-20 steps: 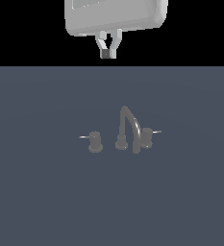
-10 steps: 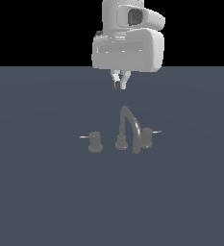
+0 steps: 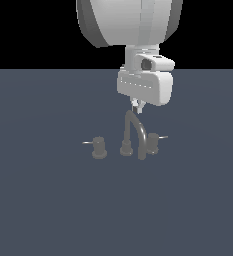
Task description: Turn on the faucet by rotating a designated handle.
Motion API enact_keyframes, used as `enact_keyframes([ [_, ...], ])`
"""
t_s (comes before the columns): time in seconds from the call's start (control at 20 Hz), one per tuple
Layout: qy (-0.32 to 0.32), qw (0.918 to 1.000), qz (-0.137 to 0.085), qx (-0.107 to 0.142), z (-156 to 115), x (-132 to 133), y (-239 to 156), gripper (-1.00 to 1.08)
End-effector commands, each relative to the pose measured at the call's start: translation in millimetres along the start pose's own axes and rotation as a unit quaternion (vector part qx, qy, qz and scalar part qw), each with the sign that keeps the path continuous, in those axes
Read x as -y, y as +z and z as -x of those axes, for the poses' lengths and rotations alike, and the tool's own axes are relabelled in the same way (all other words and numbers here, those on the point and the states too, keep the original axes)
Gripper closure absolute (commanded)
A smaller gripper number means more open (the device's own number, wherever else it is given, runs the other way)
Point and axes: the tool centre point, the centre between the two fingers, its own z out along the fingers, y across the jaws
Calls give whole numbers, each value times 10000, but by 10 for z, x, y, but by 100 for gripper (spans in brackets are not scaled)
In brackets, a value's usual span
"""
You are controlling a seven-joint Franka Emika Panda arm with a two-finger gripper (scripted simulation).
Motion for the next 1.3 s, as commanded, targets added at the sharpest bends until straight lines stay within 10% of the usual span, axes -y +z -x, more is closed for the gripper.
enact_keyframes([
  [0.0,330,9995,6,-9,-168,18,189,108],
  [1.25,1938,9810,18,-9,-1005,-56,1083,108],
])
